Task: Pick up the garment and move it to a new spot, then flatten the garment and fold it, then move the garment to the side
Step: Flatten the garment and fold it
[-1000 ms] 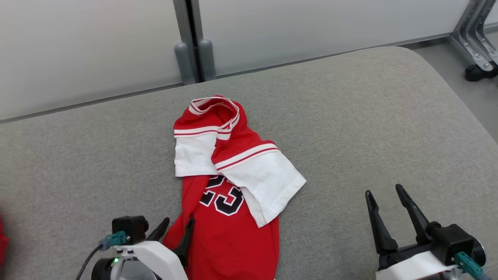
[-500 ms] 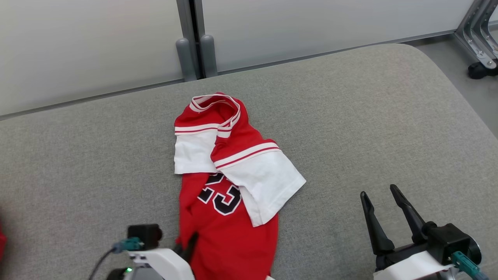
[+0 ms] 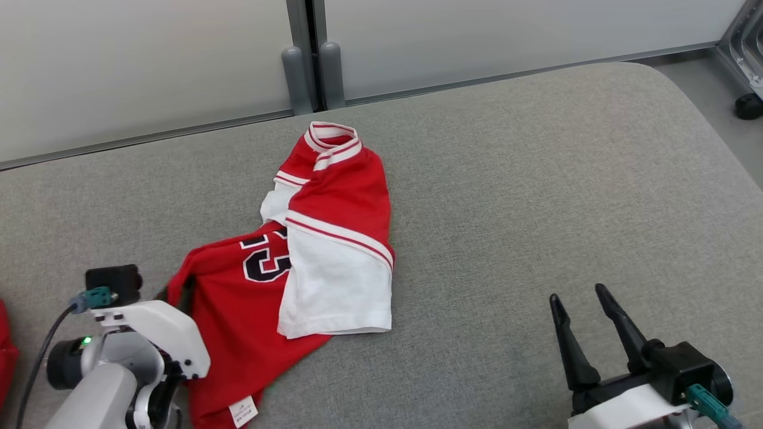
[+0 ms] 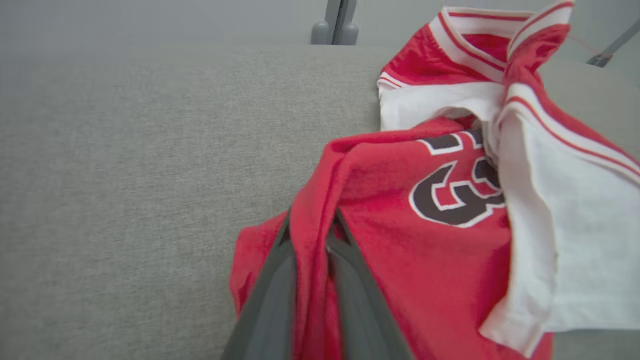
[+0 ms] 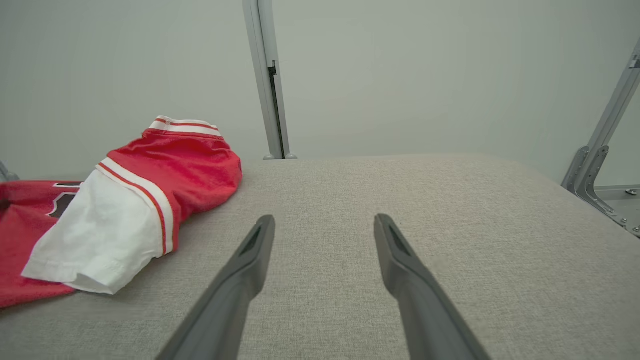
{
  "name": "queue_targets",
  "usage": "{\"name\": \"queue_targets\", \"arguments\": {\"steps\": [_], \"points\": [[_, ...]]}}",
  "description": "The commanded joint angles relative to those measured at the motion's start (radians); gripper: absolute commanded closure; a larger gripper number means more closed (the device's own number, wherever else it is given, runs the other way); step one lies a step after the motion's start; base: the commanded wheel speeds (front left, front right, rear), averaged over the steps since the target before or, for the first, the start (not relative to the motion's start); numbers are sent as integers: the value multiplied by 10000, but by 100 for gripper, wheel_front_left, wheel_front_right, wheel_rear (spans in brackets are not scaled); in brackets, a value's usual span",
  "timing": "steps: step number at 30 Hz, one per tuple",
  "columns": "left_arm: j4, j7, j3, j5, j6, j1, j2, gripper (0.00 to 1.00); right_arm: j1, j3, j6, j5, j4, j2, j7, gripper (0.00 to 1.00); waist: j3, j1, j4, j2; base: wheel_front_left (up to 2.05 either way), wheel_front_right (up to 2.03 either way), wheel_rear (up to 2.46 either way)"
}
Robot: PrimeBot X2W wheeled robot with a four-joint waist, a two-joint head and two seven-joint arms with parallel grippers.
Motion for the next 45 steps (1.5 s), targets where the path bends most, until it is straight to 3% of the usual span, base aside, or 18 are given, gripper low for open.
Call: {"name": "queue_targets", "arguments": {"steps": [1, 6, 11, 17, 20, 26, 31, 32, 33, 34, 35, 36, 39, 42, 45], "points": [[167, -270, 101, 101, 114, -166, 56, 0, -86, -22, 1, 27, 8, -31, -49, 0, -12, 0, -2, 0, 0, 0, 0], [255, -1573, 630, -54, 218, 297, -29, 0, 203, -189, 1, 4, -12, -104, -49, 0, -155, 0, 218, 0, 0, 0, 0], [-955, -2794, 1201, -443, 671, 1879, -399, 0, 469, -378, 1, -77, -72, -172, -49, 0, -506, 0, 442, 0, 0, 0, 0], [-2857, -2054, 948, -1485, 1054, 4261, -1019, 0, 665, -412, 1, -133, -193, -203, -49, 0, -740, 0, 847, 0, 0, 0, 0], [-3343, -1705, 782, -1659, 1290, 4981, -1050, 0, 662, -385, 1, -158, -246, -259, -48, 0, -733, 0, 1027, 0, 0, 0, 0], [-3265, -1130, 279, -1693, 1379, 5132, -1212, 0, 538, -369, 1, -131, -274, -360, -49, 0, -611, 0, 1261, 0, 0, 0, 0], [-2465, -1318, 271, -1876, 999, 4469, -1633, 2, 447, -261, 1, -115, -221, -395, -49, 0, -556, 0, 1311, 0, 0, 0, 0], [-2297, -1355, 293, -1955, 886, 4381, -1714, 22, 431, -232, 3, -111, -213, -399, -48, 0, -551, 0, 1296, 0, 0, 0, 0], [-2136, -1345, 276, -2016, 743, 4286, -1775, 53, 419, -222, 1, -106, -201, -402, -49, 0, -546, 0, 1281, 0, 0, 0, 0], [-1978, -1385, 232, -1998, 611, 4170, -1771, 77, 405, -222, 1, -97, -195, -403, -49, 0, -541, 0, 1269, 0, 0, 0, 0], [-1894, -1466, 157, -1894, 401, 4044, -1736, 94, 406, -236, 1, -88, -196, -405, -49, 0, -544, 0, 1264, 0, 0, 0, 0], [-1853, -1556, 111, -1854, 188, 3974, -1709, 100, 438, -264, 1, -83, -194, -406, -48, 0, -558, 0, 1277, 0, 0, 0, 0], [-2207, -1716, -147, -1457, -617, 3932, -1089, 100, 695, -412, 3, -118, -197, -372, -48, 0, -672, 0, 1430, 0, 0, 0, 0], [-3188, -1354, -986, -461, -1553, 4086, 165, 100, 812, -506, 1, -137, -217, -339, -48, 0, -735, 0, 1605, 0, 0, 0, 0], [-4089, -559, -1753, 346, -2159, 4264, 1476, 100, 847, -529, 3, -132, -247, -321, -49, 0, -746, 0, 1853, 0, 0, 0, 0]]}}
